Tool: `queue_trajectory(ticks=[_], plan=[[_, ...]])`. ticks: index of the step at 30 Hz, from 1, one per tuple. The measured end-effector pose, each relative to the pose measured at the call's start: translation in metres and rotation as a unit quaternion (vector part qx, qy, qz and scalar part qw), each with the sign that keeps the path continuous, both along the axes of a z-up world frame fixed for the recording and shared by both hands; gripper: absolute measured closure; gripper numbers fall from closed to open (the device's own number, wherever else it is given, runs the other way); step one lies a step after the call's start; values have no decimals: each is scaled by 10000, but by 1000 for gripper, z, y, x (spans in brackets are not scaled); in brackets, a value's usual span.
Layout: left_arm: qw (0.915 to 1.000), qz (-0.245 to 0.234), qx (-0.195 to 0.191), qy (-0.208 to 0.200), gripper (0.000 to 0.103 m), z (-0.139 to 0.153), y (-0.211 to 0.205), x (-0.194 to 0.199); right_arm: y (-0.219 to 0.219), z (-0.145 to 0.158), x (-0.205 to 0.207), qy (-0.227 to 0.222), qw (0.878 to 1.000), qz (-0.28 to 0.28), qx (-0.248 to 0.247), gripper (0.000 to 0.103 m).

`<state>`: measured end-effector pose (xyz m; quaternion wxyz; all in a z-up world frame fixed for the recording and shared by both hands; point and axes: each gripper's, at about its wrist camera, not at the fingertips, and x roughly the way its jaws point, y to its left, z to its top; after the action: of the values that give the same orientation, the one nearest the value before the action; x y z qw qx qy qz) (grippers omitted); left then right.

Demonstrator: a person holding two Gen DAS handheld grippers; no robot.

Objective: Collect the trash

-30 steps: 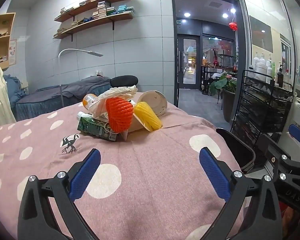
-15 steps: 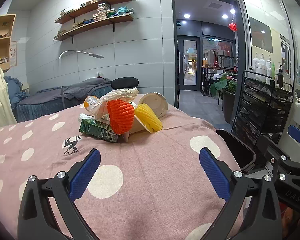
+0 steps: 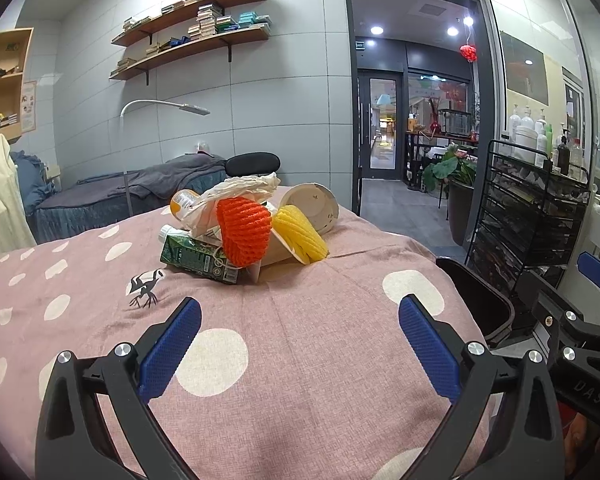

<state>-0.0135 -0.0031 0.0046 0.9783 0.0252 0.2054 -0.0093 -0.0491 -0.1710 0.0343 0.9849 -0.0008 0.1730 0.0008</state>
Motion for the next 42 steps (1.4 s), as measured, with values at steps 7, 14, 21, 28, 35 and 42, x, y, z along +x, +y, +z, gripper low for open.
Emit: queue_trajectory(ticks=[7,14,21,28,35,42], plan=[[10000,5,-7,2,6,-1,0,1,-2,0,0,-8,10000,-9,33,5],[10000,38,-16,-3,6,-2,0,2,-2,0,0,-8,10000,-11,36,5],[10000,41,-19,7,6,-3,1,2,-3,-1,0,-2,10000,-6,57,5],[10000,39,-15,5,6,-3,1,2,-3,-1,0,-1,10000,-8,65,5],[10000,47,-16,23,6,-5,1,3,-1,-2,1,13,10000,0,70,5],[10000,68,-18,53,6,-6,1,5,1,-5,4,43,10000,13,74,5]])
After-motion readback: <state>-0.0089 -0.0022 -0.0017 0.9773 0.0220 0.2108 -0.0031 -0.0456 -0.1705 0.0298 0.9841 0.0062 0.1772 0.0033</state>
